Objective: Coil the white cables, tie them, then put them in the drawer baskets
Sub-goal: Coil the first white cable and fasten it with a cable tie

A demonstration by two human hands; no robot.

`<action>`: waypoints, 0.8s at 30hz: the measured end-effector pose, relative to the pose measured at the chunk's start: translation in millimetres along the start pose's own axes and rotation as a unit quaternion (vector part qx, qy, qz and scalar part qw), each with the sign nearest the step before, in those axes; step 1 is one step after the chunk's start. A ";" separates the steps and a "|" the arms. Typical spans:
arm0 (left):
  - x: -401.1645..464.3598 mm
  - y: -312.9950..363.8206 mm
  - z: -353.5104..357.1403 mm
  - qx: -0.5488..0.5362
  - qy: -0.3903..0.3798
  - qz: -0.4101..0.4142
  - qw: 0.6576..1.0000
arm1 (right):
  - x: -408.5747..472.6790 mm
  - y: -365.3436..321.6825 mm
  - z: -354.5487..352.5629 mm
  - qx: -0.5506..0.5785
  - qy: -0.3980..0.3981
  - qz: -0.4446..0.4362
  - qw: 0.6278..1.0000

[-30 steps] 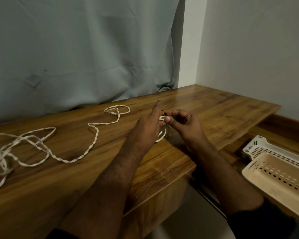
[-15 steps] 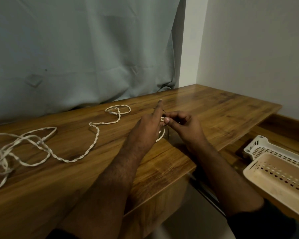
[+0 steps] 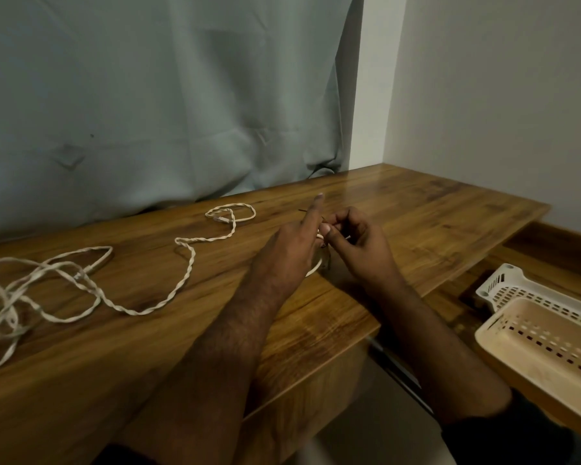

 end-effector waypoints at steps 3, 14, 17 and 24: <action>-0.5 -0.3 1.0 0.012 0.000 0.004 1.000 | -0.8 -3.8 2.5 -0.015 -0.019 -0.009 1.000; 0.4 -0.1 1.9 0.004 -0.012 0.035 0.999 | 0.1 1.0 9.0 -0.055 -0.058 -0.012 0.997; 2.7 -1.9 2.4 0.002 -0.019 0.017 1.000 | -1.1 4.5 9.0 -0.038 -0.053 0.000 0.998; 5.5 -1.3 -3.7 -0.060 0.011 0.021 0.998 | -2.1 11.6 5.9 0.072 -0.024 0.037 0.996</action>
Point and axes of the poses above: each hand's wrist, its own x-axis towards the middle knuckle, its own z-axis out of the palm, y = z × x, the point moved 10 cm from there along x, towards the middle knuckle, and after that the axes turned 12 degrees about -z, right-handed, at the moved point
